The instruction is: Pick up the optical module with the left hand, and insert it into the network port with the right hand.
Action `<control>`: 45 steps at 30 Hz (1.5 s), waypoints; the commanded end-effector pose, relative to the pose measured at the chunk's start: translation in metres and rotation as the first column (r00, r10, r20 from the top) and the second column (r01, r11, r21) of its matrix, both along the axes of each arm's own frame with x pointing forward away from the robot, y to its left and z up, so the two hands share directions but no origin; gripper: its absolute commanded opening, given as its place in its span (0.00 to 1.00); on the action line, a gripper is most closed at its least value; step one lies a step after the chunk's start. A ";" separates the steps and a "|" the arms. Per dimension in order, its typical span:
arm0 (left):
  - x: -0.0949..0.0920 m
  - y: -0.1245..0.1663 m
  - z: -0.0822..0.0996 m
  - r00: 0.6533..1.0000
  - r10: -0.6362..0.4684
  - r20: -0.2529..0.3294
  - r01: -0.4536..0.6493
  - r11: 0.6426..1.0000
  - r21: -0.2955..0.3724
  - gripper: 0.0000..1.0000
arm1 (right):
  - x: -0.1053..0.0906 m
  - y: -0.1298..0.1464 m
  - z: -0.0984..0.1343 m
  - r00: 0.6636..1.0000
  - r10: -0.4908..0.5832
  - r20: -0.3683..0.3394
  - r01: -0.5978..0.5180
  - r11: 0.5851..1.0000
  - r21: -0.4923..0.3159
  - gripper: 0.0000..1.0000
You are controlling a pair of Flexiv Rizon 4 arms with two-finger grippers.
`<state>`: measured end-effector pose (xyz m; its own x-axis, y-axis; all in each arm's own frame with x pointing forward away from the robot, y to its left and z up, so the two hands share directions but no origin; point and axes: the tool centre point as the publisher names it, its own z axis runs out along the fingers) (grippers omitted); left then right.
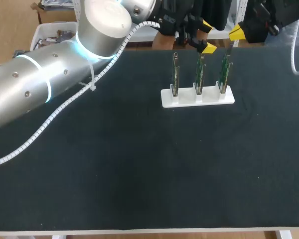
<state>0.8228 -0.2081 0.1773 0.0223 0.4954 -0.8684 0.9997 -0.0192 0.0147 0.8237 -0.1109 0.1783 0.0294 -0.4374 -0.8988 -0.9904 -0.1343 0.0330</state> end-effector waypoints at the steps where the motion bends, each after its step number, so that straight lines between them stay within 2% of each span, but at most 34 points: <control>1: -0.002 0.001 0.000 1.000 0.005 0.004 -0.005 1.000 -0.001 1.00 | 0.009 -0.001 -0.002 0.988 0.139 -0.071 -0.140 0.990 0.001 0.00; 20: -0.002 0.001 0.000 1.000 0.005 0.004 -0.005 1.000 -0.001 1.00 | 0.004 -0.003 -0.021 0.984 0.131 -0.117 -0.134 0.991 -0.012 0.00; 45: -0.002 0.001 0.000 1.000 0.005 0.004 -0.005 1.000 -0.001 1.00 | 0.002 0.001 -0.032 0.978 0.145 -0.152 -0.150 0.988 -0.026 0.00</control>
